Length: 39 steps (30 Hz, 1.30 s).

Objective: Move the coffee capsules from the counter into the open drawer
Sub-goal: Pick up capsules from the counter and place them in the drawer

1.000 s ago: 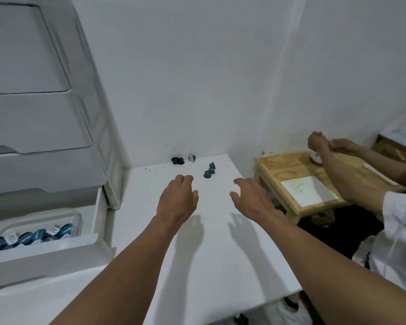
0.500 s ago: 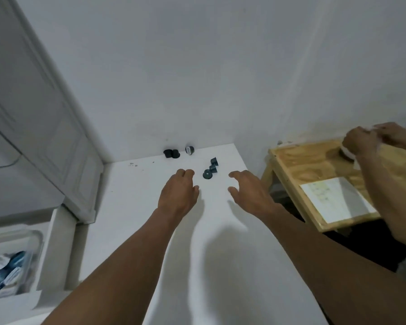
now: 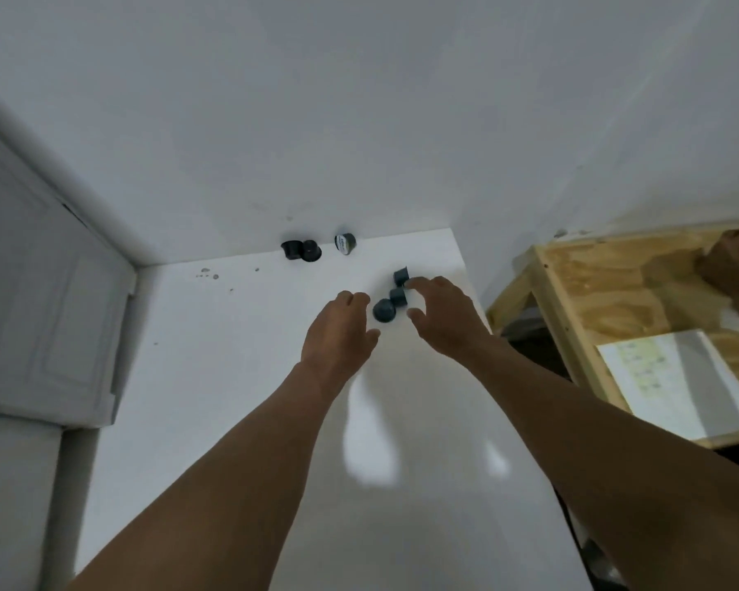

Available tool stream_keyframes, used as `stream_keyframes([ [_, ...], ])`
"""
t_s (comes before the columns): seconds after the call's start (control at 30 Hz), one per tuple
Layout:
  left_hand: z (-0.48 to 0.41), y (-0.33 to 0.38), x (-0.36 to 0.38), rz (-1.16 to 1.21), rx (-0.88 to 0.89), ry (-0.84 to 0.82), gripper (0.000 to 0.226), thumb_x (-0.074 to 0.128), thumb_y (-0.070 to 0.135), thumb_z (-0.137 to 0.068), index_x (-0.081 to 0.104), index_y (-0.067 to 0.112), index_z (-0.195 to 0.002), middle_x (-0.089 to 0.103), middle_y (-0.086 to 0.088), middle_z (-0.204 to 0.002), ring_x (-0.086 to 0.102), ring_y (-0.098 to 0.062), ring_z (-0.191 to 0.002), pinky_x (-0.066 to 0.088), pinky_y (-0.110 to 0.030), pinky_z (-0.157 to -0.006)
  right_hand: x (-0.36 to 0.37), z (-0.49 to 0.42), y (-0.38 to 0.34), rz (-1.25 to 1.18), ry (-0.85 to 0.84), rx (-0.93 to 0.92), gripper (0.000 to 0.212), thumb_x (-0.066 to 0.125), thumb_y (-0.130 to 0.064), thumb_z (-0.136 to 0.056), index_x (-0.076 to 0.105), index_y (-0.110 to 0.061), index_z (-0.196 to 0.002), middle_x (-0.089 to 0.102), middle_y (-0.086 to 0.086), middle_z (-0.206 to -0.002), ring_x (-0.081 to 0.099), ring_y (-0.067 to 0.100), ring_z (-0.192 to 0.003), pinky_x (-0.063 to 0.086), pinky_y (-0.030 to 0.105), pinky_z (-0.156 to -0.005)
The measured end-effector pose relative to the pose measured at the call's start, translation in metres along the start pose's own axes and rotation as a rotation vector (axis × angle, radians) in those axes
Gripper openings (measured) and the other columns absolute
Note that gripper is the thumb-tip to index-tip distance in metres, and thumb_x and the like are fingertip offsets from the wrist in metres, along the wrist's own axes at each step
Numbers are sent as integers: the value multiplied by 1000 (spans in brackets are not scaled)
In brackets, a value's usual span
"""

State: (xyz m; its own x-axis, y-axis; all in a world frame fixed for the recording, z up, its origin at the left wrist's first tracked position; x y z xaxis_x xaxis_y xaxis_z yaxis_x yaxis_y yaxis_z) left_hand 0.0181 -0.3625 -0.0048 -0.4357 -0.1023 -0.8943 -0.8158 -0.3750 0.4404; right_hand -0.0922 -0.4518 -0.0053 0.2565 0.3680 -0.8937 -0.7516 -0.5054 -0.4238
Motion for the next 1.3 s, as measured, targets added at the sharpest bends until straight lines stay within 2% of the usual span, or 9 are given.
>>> stream_keyframes([
  [0.17, -35, -2, 27, -4, 7, -23, 46, 66, 31, -84, 51, 13, -123, 55, -7, -122, 54, -24, -108, 48, -34, -85, 19, -35, 9, -22, -43, -10, 45, 54, -19, -91, 45, -20, -135, 53, 13, -124, 56, 30, -108, 37, 26, -85],
  [0.27, -49, -6, 42, -24, 5, -53, 50, 66, 35, -83, 50, 13, -125, 54, -8, -123, 53, -26, -110, 48, -38, -88, 32, -45, 15, -24, -81, -14, 43, 53, -20, -92, 47, -17, -134, 52, 13, -126, 55, 30, -109, 40, 30, -90],
  [0.4, -56, -11, 59, -11, -8, -91, 49, 64, 34, -83, 50, 14, -126, 53, -8, -123, 52, -28, -110, 47, -40, -89, 44, -48, 22, -50, -108, -21, 31, 52, -21, -92, 54, -15, -123, 55, 13, -117, 56, 30, -100, 42, 32, -84],
  [0.57, -50, -19, 63, 45, -24, -55, 24, 56, 30, -88, 57, 14, -105, 56, -6, -105, 54, -25, -93, 45, -34, -70, 49, -43, 27, -107, -90, -1, 29, 53, -19, -91, 55, -14, -120, 54, 12, -112, 55, 29, -96, 38, 29, -79],
  [0.7, -35, -24, 56, 97, -61, -36, 17, 57, 22, -82, 47, 11, -90, 55, -4, -90, 49, -23, -78, 36, -30, -59, 51, -32, 28, -115, -70, 22, 21, 54, -16, -89, 55, -11, -110, 54, 8, -106, 54, 26, -89, 35, 27, -75],
  [0.87, -6, -28, 33, 215, -118, -41, 17, 55, 14, -77, 41, 10, -87, 56, -4, -79, 50, -25, -68, 38, -33, -55, 54, -6, 16, -59, -114, 30, 18, 59, -17, -83, 54, -11, -99, 57, 7, -95, 54, 25, -82, 37, 28, -69],
  [0.97, 16, -27, 9, 214, -101, 8, 17, 57, 19, -76, 43, 14, -84, 58, 0, -78, 54, -24, -70, 46, -36, -61, 37, 13, -3, -40, -72, 1, 21, 59, -19, -82, 55, -12, -101, 54, 6, -95, 53, 24, -79, 38, 28, -68],
  [1.1, 49, -13, -35, 165, -72, 74, 14, 56, 21, -78, 45, 14, -84, 58, 3, -77, 54, -24, -71, 43, -32, -64, -1, 40, -34, -37, 18, -57, 21, 58, -21, -85, 57, -11, -104, 48, 6, -97, 52, 24, -78, 41, 28, -71],
  [1.3, 118, 18, -113, 172, -62, 228, 16, 57, 15, -76, 50, 11, -89, 56, 11, -77, 56, -23, -75, 42, -30, -68, -59, 88, -80, -33, 76, -138, 30, 59, -24, -86, 58, -16, -114, 48, 8, -111, 57, 29, -94, 41, 28, -76],
])
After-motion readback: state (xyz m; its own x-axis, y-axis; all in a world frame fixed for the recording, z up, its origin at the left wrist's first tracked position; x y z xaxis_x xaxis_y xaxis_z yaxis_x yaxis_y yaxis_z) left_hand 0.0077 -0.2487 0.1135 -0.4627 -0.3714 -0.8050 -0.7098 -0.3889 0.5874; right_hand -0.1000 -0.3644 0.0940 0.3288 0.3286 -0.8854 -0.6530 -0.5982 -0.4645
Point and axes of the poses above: each hand's wrist, its own z-axis away from the middle knuckle, its own x-axis out of the palm, y = z × x, the point moved 10 cm from there along -z, towards the middle knuckle
